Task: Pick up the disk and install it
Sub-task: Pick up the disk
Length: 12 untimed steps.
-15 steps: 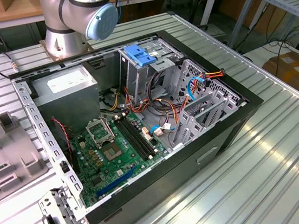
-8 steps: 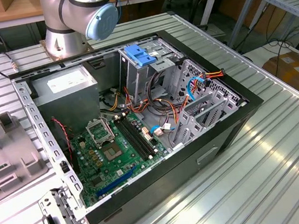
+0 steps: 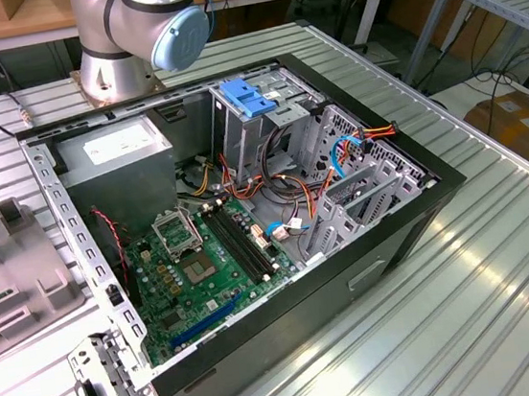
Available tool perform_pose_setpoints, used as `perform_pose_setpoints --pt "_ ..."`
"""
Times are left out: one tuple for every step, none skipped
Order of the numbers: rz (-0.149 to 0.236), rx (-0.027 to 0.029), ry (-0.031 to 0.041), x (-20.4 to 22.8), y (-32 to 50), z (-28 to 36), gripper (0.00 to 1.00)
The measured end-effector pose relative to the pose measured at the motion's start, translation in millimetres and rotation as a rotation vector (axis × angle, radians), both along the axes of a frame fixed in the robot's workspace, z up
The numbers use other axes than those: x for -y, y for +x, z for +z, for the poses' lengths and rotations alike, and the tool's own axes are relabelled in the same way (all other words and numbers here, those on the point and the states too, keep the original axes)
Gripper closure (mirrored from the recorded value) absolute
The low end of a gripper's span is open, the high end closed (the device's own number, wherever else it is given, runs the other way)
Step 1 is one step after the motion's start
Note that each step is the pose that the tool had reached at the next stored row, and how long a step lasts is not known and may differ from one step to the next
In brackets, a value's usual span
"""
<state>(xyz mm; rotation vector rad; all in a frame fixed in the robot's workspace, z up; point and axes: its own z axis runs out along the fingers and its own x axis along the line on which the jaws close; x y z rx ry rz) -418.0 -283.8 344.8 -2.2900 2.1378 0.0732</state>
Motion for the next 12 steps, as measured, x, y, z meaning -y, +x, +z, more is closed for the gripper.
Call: perform_pose_setpoints --pt "0.0 0.0 0.0 0.0 0.0 0.6 0.63" --pt "0.0 0.0001 0.0 0.0 0.0 1.3 0.63" --pt "0.0 0.0 0.0 0.0 0.0 1.9 0.63" --pt "0.0 0.0001 0.0 -0.1 0.0 2.5 0.63" --pt "0.0 0.0002 0.0001 -0.1 0.0 3.0 0.63" --pt "0.0 0.0 0.0 0.0 0.0 3.6 0.63" --pt "0.0 0.0 0.0 -0.1 0.0 4.1 0.63" --pt "0.0 0.0001 0.0 -0.1 0.0 4.9 0.63" --pt "0.0 0.0 0.0 -0.1 0.0 5.3 0.63" --pt "0.0 0.0 0.0 -0.1 0.0 5.8 0.63" --pt "0.0 -0.0001 0.0 -0.1 0.0 6.9 0.63" --pt "0.0 0.0 0.0 -0.1 0.0 8.1 0.63"
